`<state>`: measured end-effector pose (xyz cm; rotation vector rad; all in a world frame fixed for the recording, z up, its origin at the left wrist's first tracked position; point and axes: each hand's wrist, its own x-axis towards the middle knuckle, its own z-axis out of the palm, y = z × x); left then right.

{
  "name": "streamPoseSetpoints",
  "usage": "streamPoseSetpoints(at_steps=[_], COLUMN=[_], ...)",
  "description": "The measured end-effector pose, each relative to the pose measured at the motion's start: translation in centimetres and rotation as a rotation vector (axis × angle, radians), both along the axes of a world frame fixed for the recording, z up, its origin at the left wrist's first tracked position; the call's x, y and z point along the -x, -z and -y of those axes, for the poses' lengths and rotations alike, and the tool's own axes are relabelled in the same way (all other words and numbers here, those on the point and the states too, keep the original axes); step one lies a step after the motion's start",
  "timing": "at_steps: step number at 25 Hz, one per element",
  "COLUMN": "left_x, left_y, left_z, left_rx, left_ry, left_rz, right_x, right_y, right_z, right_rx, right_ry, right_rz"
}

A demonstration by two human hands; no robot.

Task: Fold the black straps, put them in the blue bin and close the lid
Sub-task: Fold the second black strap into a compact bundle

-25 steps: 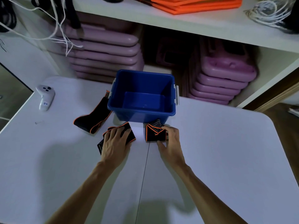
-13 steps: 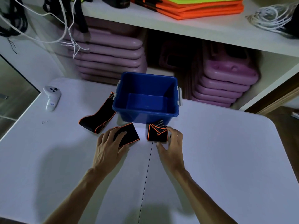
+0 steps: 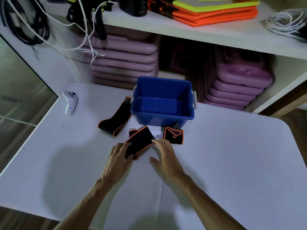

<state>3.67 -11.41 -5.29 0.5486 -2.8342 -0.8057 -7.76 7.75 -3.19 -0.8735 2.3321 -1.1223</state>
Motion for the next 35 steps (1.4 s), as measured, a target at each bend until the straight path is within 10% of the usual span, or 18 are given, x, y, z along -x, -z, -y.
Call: streamPoseSetpoints(at_steps=[10,18,24,28,35], left_x=[-1.3,-3.7,-6.5,-8.1,-8.3], left_y=[-2.2,-7.0,-3.0,-1.7,0.0], left_z=[1.4,7.3,11.8,10.4,12.4], left_rx=[-0.188,-1.006,-0.665,-0.218,-0.048], left_ry=[0.083,-0.404,-0.538,-0.513,-0.357], left_rz=[-0.052,-0.070,0.211,0.154,0.024], right_x=[-2.0,-2.2,-2.3,-3.8,-4.6], right_y=[0.3,-1.5,-0.1,1.1,2.0], right_z=[5.1,6.4,5.1,3.5,-0.4], right_rx=[-0.150,0.067,-0.190,-0.286,-0.326], right_ry=[0.197,0.115,-0.054,-0.071,-0.175], right_rz=[-0.104,0.281,0.210,-0.147,-0.245])
